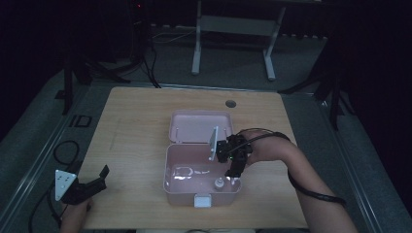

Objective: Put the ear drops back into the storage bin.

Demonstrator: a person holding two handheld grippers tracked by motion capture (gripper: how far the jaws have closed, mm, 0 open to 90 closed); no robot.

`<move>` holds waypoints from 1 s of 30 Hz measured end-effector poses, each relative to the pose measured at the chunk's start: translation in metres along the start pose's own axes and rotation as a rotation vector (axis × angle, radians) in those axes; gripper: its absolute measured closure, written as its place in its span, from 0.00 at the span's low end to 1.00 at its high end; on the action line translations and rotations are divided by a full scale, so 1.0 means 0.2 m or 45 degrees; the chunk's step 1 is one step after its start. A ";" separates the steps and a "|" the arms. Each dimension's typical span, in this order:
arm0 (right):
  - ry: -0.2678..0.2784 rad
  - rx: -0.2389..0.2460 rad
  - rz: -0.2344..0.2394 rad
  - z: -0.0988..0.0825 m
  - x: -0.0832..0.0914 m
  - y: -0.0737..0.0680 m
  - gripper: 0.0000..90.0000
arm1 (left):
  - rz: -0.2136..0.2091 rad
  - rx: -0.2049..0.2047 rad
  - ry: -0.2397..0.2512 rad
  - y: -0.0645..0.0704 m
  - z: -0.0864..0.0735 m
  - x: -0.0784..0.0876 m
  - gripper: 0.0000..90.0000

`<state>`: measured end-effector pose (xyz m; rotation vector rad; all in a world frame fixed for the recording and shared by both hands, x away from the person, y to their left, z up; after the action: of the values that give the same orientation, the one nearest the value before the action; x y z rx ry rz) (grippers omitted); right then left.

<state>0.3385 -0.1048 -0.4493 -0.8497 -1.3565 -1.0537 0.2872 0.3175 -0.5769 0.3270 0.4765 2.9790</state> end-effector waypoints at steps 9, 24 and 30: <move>0.124 -0.119 -0.095 -0.15 0.07 0.01 0.13 | 0.002 0.000 0.001 0.00 0.00 0.00 0.00; 0.225 -0.372 -0.235 -0.41 0.01 0.04 0.14 | 0.001 -0.003 0.001 0.00 0.00 0.00 0.00; 0.295 -0.445 -0.279 -0.49 -0.05 0.02 0.14 | 0.000 -0.001 0.001 0.00 0.00 0.00 0.00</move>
<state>0.3760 -0.1938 -0.4650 -0.8121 -1.1024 -1.5420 0.2871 0.3174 -0.5769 0.3260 0.4756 2.9796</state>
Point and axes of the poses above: each handheld gripper's, and its own axes: x roughly backward along the jaws, z roughly out of its top, y roughly to its right, the point moved 7 cm from there along -x, roughly forward along the jaws, and after that the axes turned 14 degrees about x, right-handed, at the moved point
